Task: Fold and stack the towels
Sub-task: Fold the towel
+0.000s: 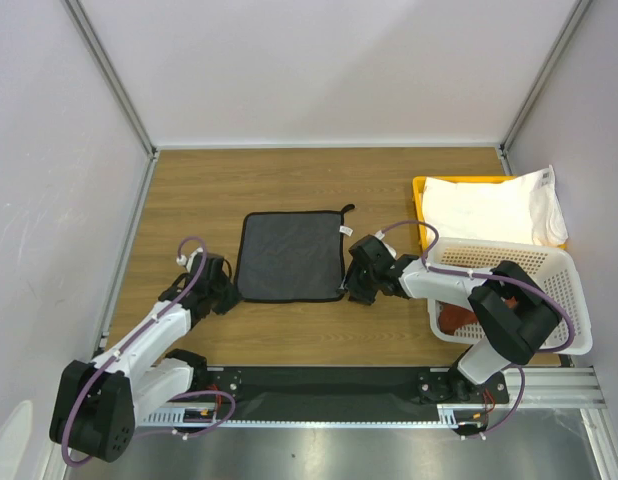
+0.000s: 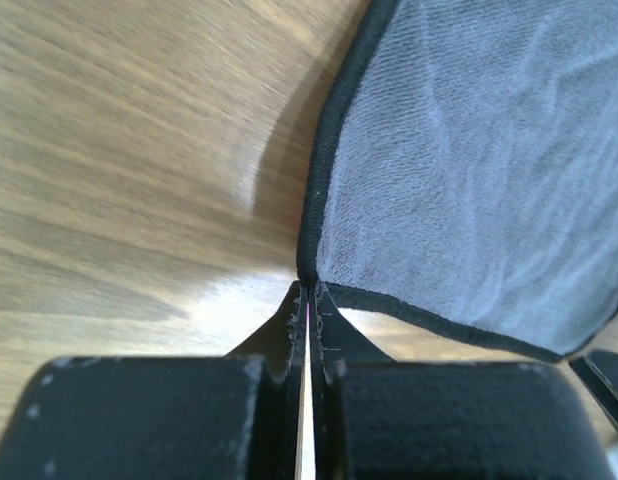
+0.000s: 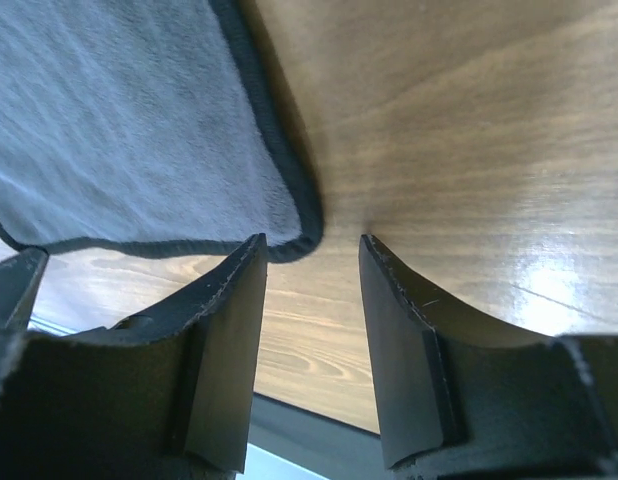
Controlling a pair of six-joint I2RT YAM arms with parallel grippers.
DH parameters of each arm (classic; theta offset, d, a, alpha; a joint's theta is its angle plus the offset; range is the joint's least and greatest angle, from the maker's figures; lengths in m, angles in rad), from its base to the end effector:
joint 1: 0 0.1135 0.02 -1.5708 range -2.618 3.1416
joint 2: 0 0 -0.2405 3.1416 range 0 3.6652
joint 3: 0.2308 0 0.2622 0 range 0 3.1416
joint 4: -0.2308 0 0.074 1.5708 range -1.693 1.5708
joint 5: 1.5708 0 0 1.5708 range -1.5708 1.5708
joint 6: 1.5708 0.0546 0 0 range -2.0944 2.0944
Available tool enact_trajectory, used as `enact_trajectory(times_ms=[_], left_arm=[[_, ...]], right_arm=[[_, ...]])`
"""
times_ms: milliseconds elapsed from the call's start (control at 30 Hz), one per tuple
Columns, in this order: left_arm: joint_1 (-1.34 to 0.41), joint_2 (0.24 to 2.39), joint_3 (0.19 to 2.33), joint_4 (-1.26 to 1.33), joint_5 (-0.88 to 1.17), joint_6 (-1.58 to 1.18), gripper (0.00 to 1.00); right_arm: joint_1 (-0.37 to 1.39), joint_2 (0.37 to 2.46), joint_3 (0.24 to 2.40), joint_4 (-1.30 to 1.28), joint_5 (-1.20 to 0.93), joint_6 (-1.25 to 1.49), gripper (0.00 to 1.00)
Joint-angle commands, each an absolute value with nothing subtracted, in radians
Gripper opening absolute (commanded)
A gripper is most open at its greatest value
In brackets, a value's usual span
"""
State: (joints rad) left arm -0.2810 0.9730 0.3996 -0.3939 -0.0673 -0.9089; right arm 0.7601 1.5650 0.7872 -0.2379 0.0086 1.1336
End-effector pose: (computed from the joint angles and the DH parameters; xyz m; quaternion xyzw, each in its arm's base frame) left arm 0.1975 -0.0532 0.1184 -0.3042 0.9045 -0.1399 0.2640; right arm 0.2252 0.2135 0.1083 0.1797 0.9448 0.2200 0.1634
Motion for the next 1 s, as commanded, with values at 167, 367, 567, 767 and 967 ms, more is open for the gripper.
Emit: enact_trajectory(times_ms=[167, 367, 567, 767, 967], left_arm=[[-0.276, 0.991, 0.543, -0.457, 0.018, -0.948, 0.0], [-0.276, 1.002, 0.558, -0.457, 0.066, -0.994, 0.0], [-0.276, 1.012, 0.578, -0.456, 0.094, -1.029, 0.0], [-0.276, 1.015, 0.633, -0.498, 0.091, -1.049, 0.0], [-0.276, 1.011, 0.641, -0.528, 0.072, -1.068, 0.0]], right_arm=[[0.762, 1.556, 0.776, -0.16, 0.037, 1.202, 0.49], [0.764, 1.485, 0.687, -0.097, 0.011, 1.362, 0.56], [0.827, 1.345, 0.549, 0.034, 0.035, 1.647, 0.69], [0.862, 1.406, 0.54, 0.103, 0.081, 1.73, 0.72], [0.862, 1.502, 0.545, 0.138, 0.092, 1.778, 0.66]])
